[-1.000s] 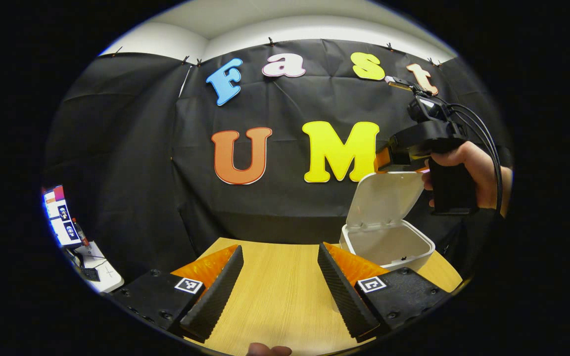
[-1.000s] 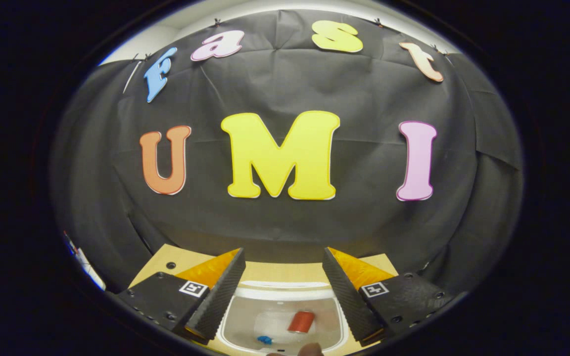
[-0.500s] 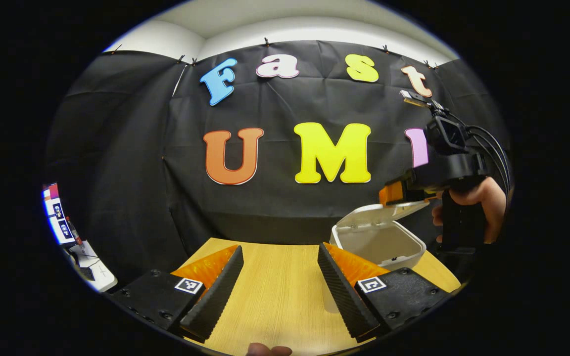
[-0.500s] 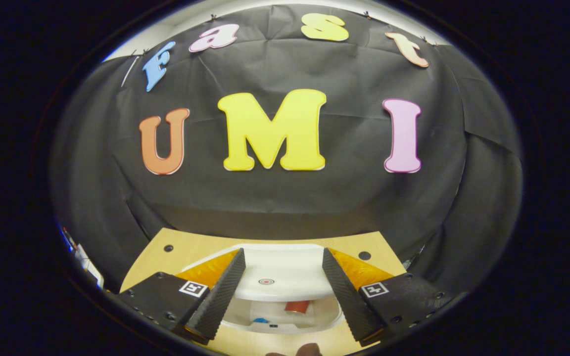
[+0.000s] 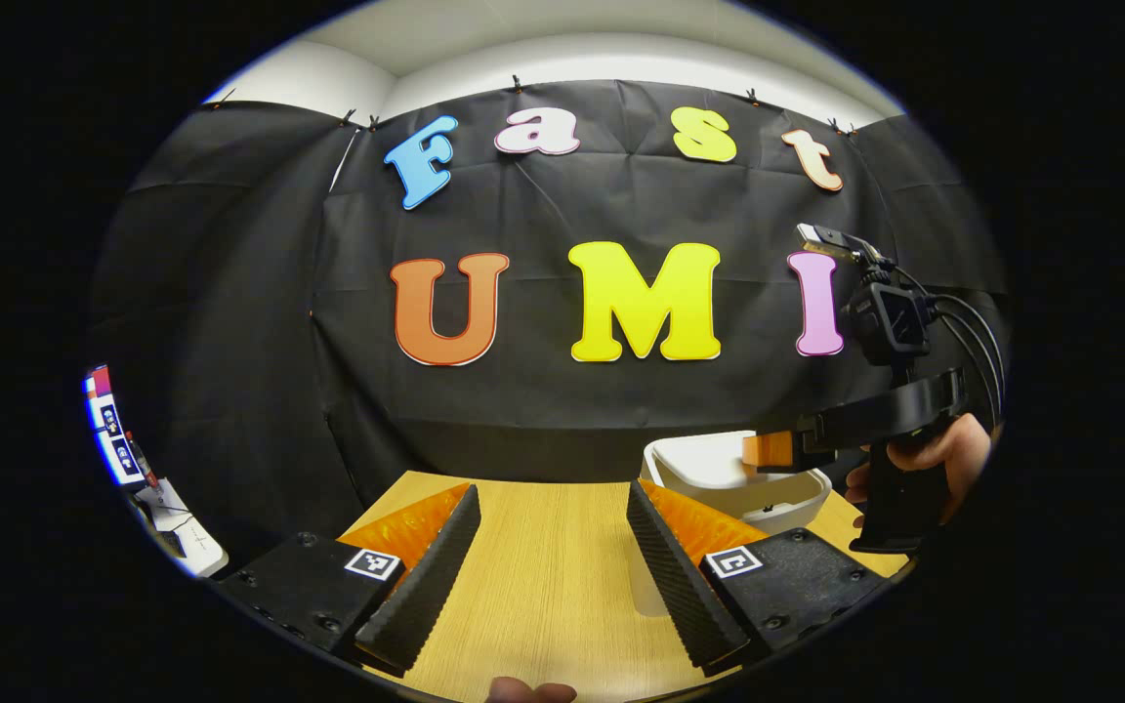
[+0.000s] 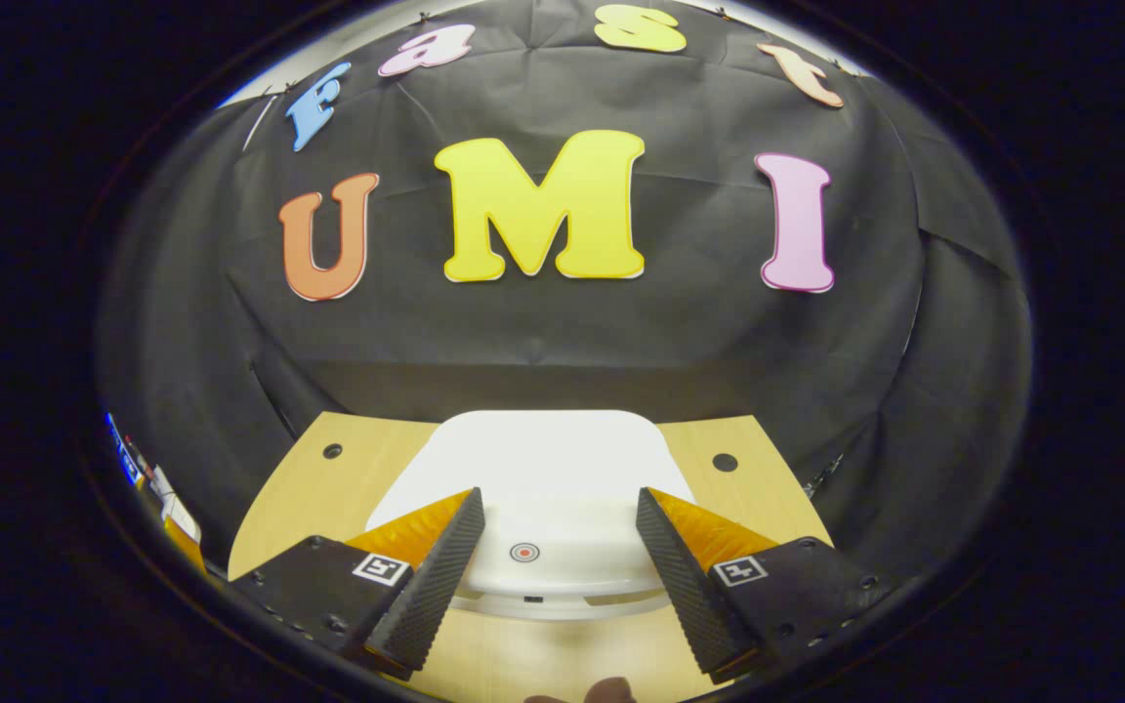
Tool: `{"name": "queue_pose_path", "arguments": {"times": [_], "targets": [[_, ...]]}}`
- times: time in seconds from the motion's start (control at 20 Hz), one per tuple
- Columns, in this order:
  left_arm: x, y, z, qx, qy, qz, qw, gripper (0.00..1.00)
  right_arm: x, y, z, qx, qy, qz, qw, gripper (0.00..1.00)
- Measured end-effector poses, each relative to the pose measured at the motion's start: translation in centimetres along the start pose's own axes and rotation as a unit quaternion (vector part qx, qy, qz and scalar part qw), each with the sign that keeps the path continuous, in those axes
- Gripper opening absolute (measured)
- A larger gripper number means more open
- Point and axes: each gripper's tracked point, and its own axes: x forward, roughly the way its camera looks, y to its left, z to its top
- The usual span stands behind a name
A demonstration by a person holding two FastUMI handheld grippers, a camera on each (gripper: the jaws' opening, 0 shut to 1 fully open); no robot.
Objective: Press the lid of the desktop garbage bin to open it, pick up the crumpled paper on the desktop and throw it into the bin, then pick up the pop can on the desktop and drop it into the bin, and finally close the garbage bin lid.
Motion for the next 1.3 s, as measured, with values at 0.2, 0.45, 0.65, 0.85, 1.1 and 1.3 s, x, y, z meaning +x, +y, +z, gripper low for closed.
{"name": "queue_pose_path", "arguments": {"times": [0.2,0.45,0.65,0.85,1.1,1.3], "targets": [[0.1,0.4,0.1,0.000,-0.003,0.003,1.000,0.98,0.2,0.0,-1.6,-0.006,0.014,0.002,1.000,0.97],[0.2,0.2,-0.2,-0.005,0.001,-0.003,1.000,1.00,0.1,0.3,-2.6,-0.020,0.019,0.010,1.000,0.97],[0.6,-0.2,-0.7,-0.006,0.009,-0.012,1.000,0.98,0.1,0.2,-3.0,-0.008,0.006,0.006,1.000,0.97],[1.0,-1.1,-1.0,-0.010,0.012,-0.024,1.000,0.98,0.1,0.2,-3.5,-0.012,-0.011,0.001,1.000,0.99],[1.5,-2.0,-1.5,-0.023,0.019,-0.040,0.999,0.98,0.5,0.2,-4.3,-0.013,-0.015,0.008,1.000,0.99],[1.3,-2.0,-1.3,-0.020,0.015,-0.041,0.999,0.97,0.6,0.2,-4.2,-0.011,-0.061,0.005,0.998,0.99]]}}
